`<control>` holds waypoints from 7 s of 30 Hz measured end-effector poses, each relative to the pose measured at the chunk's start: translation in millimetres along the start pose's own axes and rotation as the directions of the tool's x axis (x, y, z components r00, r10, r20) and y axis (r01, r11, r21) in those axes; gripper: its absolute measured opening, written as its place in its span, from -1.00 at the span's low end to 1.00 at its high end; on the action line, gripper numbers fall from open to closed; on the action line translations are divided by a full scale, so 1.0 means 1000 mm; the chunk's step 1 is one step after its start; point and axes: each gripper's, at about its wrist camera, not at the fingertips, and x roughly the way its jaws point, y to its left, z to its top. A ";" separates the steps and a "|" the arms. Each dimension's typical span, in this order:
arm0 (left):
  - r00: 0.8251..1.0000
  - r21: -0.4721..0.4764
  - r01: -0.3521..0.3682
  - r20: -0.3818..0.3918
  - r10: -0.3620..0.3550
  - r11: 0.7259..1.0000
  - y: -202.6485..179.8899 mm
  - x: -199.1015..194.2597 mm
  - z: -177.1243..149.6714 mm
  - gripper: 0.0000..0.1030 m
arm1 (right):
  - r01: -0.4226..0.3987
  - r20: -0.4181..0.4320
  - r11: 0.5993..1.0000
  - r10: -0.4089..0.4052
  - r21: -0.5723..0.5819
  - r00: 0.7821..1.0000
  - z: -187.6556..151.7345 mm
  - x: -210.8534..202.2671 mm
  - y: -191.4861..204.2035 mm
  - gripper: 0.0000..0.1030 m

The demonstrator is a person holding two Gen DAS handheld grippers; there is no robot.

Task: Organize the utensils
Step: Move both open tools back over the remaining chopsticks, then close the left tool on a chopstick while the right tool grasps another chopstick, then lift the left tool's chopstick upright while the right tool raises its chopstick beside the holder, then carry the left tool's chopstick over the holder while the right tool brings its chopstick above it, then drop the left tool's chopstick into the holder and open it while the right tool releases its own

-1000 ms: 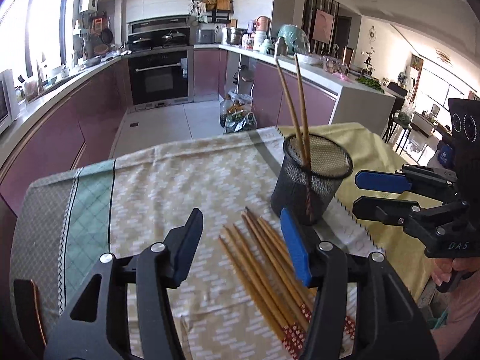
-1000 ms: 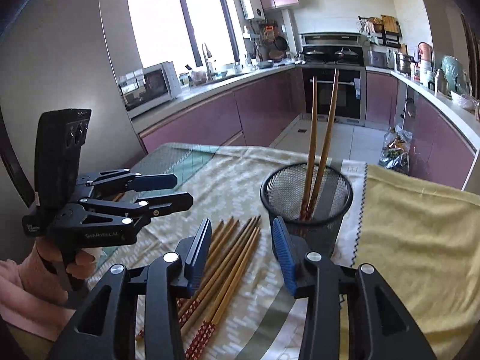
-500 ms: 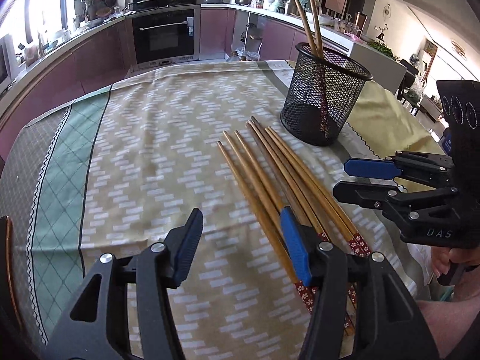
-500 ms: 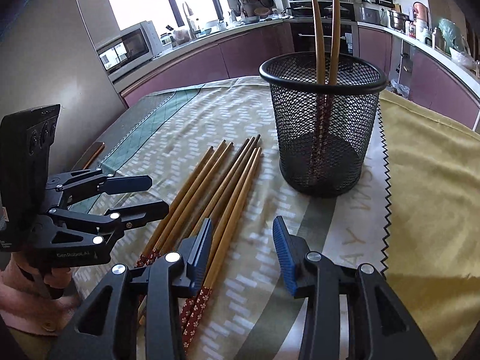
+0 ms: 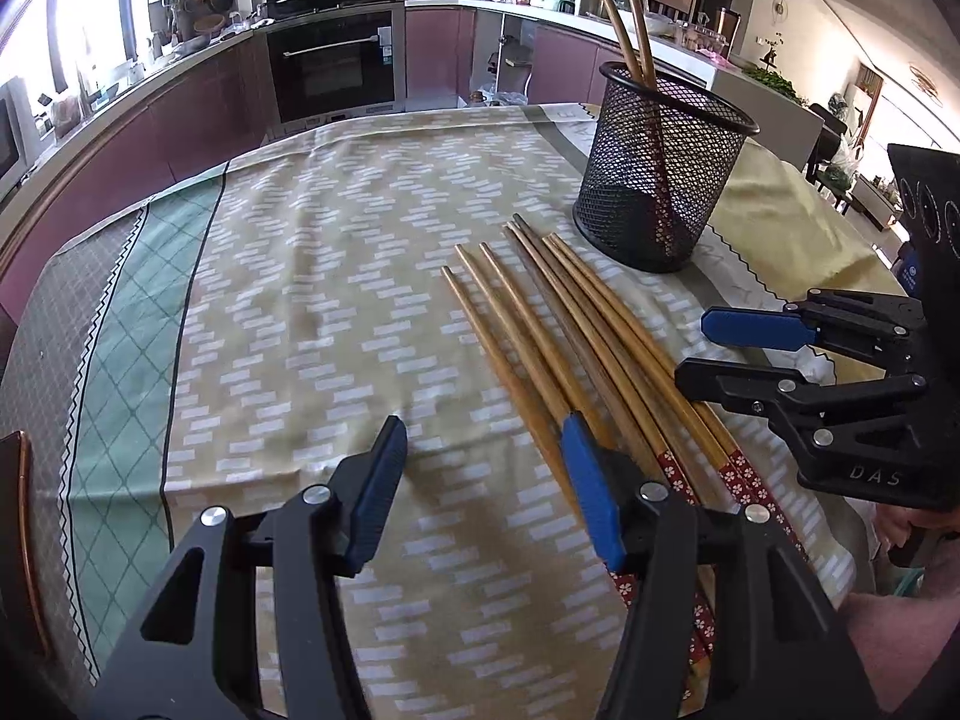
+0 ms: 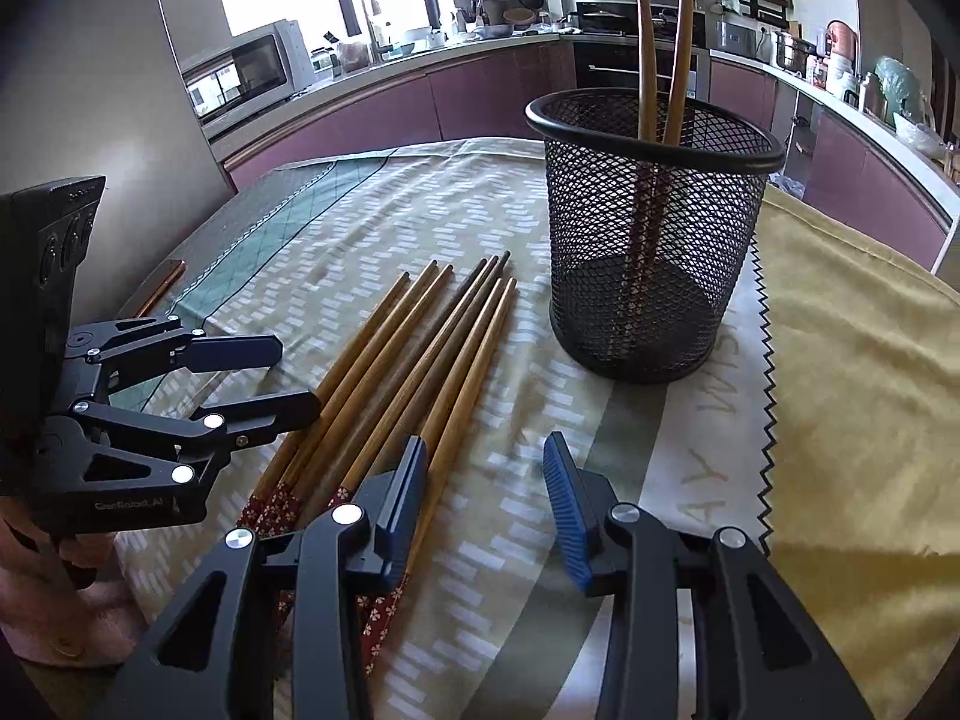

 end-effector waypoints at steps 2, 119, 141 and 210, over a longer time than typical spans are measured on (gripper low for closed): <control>1.000 0.007 -0.003 -0.008 0.003 1.000 -0.001 0.001 -0.001 0.05 | 0.005 -0.003 1.000 -0.005 -0.003 1.000 0.000 0.000 0.000 -0.25; 0.995 -0.178 0.045 -0.077 -0.059 0.983 0.035 0.095 0.122 -0.29 | -0.161 0.304 0.983 0.128 0.089 0.944 0.043 -0.090 -0.062 -0.87; 0.984 -0.238 0.172 -0.002 -0.177 0.956 0.058 0.026 0.070 -0.86 | -0.164 0.299 0.983 0.132 0.083 0.945 0.042 -0.090 -0.062 -0.87; 0.929 0.073 0.258 0.254 -0.268 0.963 -0.037 -0.108 0.207 -0.87 | -0.070 0.339 0.998 0.065 0.000 0.938 0.123 -0.116 -0.073 -0.89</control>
